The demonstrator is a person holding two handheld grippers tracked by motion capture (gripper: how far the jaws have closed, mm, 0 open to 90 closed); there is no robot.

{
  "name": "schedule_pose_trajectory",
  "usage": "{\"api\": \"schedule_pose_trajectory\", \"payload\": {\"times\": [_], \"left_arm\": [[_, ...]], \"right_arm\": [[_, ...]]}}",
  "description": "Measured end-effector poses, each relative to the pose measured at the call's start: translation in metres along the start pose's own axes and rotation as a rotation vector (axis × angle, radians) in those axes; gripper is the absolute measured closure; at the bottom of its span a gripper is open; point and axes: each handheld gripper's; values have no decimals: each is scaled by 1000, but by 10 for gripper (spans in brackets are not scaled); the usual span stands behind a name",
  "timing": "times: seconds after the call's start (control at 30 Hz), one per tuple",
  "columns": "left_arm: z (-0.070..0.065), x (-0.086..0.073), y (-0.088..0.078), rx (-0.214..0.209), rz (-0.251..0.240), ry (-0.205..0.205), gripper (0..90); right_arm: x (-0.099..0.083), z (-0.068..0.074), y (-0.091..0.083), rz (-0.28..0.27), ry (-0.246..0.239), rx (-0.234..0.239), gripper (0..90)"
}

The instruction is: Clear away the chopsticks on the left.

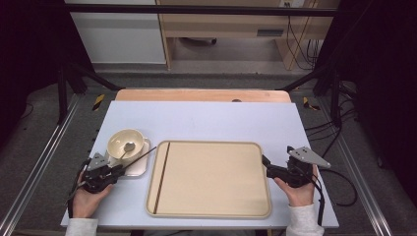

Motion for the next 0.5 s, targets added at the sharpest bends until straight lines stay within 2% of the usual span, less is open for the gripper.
{"api": "schedule_pose_trajectory", "payload": {"times": [0.13,0.5], "left_arm": [[-2,0,-1,-28,-8,-3,815],[-12,2,-4,-32,-12,23,851]], "right_arm": [[0,0,0,0,1,-2,73],[0,-1,-1,-2,5,-4,73]]}}
Point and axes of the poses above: each handheld gripper's, and its own axes: y roughly forward along the jaws, x roughly out of its top, z roughly to its left, and after that the axes turned 3 degrees about -y, right-handed
